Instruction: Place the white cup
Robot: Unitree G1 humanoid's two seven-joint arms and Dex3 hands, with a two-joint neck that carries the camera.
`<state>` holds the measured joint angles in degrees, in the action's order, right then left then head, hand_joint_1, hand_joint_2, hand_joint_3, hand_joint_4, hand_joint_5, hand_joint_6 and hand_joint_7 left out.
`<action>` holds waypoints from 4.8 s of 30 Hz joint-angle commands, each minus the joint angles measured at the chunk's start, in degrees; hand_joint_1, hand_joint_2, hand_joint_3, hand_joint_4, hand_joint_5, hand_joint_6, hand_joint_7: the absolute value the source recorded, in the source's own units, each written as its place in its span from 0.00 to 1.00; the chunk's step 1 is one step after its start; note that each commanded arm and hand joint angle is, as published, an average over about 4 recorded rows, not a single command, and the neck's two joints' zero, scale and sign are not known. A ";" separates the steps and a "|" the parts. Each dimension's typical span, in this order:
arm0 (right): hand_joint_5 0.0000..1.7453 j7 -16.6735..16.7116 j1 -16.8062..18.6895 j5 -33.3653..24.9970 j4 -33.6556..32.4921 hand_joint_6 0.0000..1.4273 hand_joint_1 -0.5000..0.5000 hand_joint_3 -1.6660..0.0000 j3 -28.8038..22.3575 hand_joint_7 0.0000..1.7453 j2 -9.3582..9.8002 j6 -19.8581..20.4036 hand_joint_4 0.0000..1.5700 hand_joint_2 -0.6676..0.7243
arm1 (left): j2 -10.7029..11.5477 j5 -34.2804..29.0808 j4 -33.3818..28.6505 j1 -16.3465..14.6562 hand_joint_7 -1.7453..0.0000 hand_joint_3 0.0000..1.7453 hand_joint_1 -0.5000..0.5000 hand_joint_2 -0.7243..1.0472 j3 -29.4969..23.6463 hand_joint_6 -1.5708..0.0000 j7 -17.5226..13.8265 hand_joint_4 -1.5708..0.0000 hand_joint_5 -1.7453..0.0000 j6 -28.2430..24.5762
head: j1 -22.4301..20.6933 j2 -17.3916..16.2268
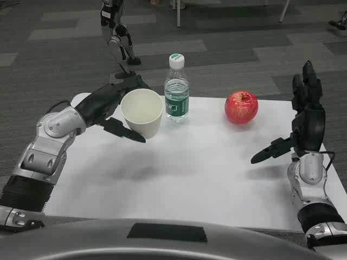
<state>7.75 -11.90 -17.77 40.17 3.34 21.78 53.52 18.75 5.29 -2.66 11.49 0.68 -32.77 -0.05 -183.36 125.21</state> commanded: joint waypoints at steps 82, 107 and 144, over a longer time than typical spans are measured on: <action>0.00 0.07 -1.88 -0.24 0.68 0.00 0.08 1.00 2.90 0.00 -0.42 -0.06 0.00 1.00 | -9.08 5.74 31.75 1.96 0.45 0.05 0.00 0.74 -2.41 1.00 -1.46 1.00 0.29 27.74 | -2.18 -1.51; 0.00 0.07 -2.80 -0.24 2.64 0.00 0.08 1.00 2.98 0.00 -0.60 -0.08 0.00 1.00 | -8.03 5.50 28.47 -0.04 0.64 0.05 0.00 0.55 -4.85 1.00 -4.67 1.00 0.49 26.29 | -3.46 -3.14; 0.00 0.07 -5.15 -0.24 6.33 0.00 0.08 1.00 5.44 0.00 1.25 -0.08 0.00 1.00 | -4.60 0.51 -6.05 -5.07 0.68 0.05 0.00 0.80 -23.75 1.00 -3.00 1.00 0.59 9.72 | -5.07 -2.90</action>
<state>7.66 -15.97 -17.79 46.07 8.58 22.32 53.43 13.40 6.13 -8.32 5.38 -23.23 -36.36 10.17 -188.47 122.26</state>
